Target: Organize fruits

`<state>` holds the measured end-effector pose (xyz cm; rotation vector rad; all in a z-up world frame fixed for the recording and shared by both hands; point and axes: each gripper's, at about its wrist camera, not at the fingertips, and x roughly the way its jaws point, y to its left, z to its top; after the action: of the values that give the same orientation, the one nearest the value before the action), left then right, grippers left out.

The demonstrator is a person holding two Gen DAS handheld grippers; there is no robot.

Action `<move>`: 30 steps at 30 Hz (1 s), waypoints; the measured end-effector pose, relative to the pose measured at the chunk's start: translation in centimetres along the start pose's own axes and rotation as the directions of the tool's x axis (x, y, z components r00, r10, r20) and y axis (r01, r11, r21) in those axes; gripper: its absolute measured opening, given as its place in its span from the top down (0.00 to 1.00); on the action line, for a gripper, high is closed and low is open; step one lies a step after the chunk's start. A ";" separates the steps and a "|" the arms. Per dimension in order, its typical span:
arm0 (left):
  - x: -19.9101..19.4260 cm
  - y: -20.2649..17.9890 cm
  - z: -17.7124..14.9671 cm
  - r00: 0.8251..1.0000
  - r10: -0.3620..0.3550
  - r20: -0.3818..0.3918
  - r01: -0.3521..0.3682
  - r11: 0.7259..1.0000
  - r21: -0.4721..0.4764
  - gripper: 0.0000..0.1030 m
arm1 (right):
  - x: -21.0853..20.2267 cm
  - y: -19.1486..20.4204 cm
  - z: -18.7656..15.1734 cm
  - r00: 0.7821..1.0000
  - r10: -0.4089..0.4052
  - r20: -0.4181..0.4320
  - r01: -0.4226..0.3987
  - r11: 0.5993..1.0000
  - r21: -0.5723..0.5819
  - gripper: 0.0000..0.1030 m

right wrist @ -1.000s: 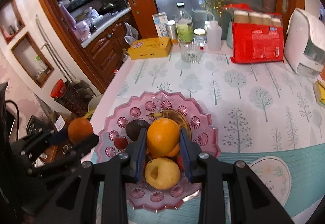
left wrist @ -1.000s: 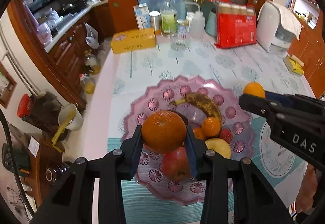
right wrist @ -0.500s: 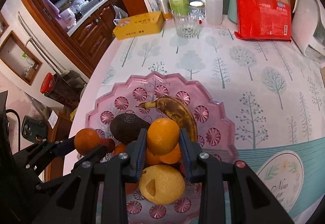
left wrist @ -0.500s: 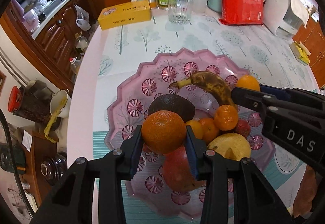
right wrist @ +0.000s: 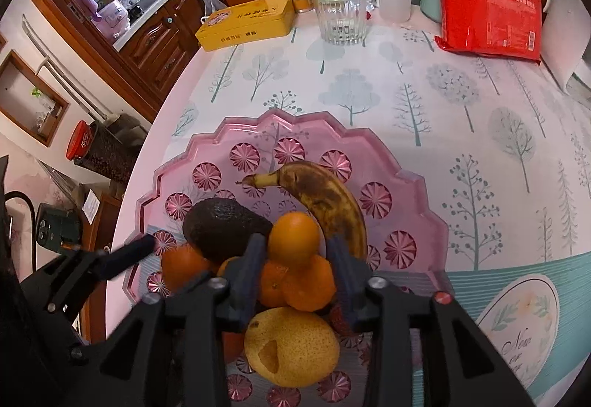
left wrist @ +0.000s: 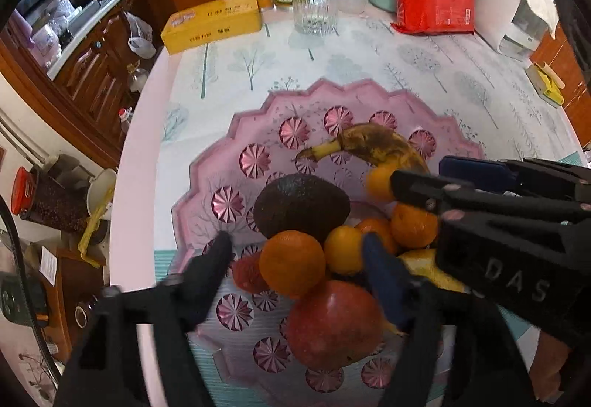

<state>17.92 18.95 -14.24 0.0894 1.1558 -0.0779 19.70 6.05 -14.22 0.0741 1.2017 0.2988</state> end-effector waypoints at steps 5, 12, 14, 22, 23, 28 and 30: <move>-0.4 -0.3 0.0 1.000 -0.006 0.001 0.006 1.000 0.013 0.23 | -0.5 0.2 -0.1 1.000 0.001 0.013 -0.001 1.000 0.000 0.48; -1.6 -0.7 -0.3 1.000 -0.015 0.012 0.014 1.000 0.017 0.18 | -1.8 0.2 -0.6 0.999 -0.001 0.033 0.000 1.000 0.008 0.48; -2.1 -0.9 -0.4 1.000 -0.018 0.020 0.017 1.000 0.019 0.17 | -2.4 0.1 -0.8 0.999 -0.004 0.043 0.004 1.000 0.014 0.48; -4.4 -2.0 -1.5 0.999 -0.031 0.044 0.029 0.999 0.038 0.16 | -5.3 -1.0 -2.1 0.995 -0.039 0.096 0.034 0.998 0.051 0.48; -4.5 -2.1 -1.6 0.998 -0.032 0.046 0.030 0.999 0.039 0.16 | -5.6 -1.2 -2.4 0.994 -0.046 0.102 0.040 0.998 0.056 0.48; -6.1 -2.9 -3.0 0.997 -0.043 0.063 0.039 0.998 0.049 0.13 | -7.4 -2.5 -4.3 0.989 -0.083 0.122 0.073 0.994 0.085 0.48; -6.7 -3.3 -3.6 0.997 -0.047 0.068 0.043 0.998 0.053 0.13 | -7.9 -2.9 -5.2 0.987 -0.096 0.128 0.085 0.992 0.092 0.48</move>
<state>11.58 16.13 -9.64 0.1051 1.0872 -0.1494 12.88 0.64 -9.59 0.1128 1.0830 0.1595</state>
